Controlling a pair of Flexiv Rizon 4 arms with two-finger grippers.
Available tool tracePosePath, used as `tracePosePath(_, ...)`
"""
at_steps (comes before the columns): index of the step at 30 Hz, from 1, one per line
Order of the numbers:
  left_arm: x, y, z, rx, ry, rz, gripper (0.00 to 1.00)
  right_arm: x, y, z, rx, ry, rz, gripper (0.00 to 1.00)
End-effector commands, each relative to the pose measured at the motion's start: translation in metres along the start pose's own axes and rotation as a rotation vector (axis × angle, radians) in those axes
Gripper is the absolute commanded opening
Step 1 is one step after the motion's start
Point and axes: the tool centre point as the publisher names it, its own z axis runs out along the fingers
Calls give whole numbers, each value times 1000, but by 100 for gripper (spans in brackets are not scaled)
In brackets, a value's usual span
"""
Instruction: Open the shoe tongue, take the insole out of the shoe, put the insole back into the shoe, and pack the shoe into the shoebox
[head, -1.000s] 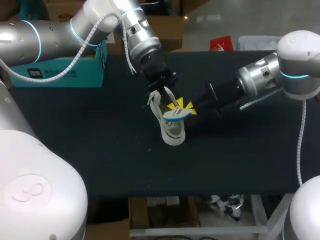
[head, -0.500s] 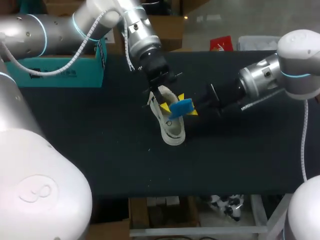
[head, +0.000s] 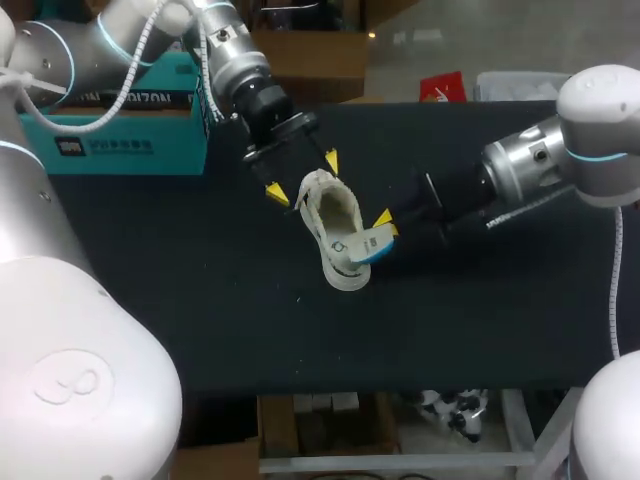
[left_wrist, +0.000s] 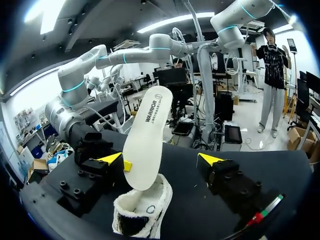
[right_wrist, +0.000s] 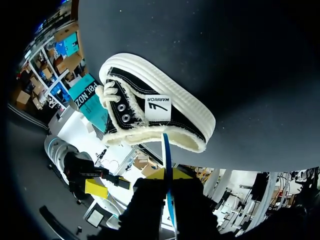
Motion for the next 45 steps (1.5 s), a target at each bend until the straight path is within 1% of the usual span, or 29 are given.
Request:
tracePosePath(1, 11, 3, -9, -13, -59, -5, 100, 3, 1, 1, 2, -6, 3, 0)
tracePosePath(5, 12, 4, -12, -60, -79, -9, 100, 6, 3, 6, 11, -19, 11, 0)
tracePosePath(8, 12, 3, -11, -83, -74, -7, 100, 8, 2, 7, 13, -23, 12, 0)
tracePosePath(17, 11, 2, -11, -102, -76, -9, 100, 8, 1, 10, 15, -26, 19, 0)
tracePosePath(20, 14, 1, -12, -94, -109, 18, 100, 7, 0, 10, 17, -25, 20, 0)
tracePosePath(21, 16, 0, -13, -90, -142, 44, 100, 7, 1, 11, 18, -23, 21, 0)
tracePosePath(23, 21, -3, -11, -53, -199, 85, 100, 7, 2, 12, 21, -16, 23, 0)
tracePosePath(24, 23, -4, -9, -43, -233, 94, 100, 7, 2, 12, 25, -11, 23, 0)
tracePosePath(25, 24, -5, -6, -32, -248, 91, 100, 7, 2, 13, 28, -3, 22, 0)
tracePosePath(26, 25, -5, -2, -42, -251, 73, 100, 7, 3, 14, 27, 8, 25, 0)
tracePosePath(45, 25, -5, -2, -42, -251, 73, 100, 6, 2, 16, 21, 13, 28, 0)
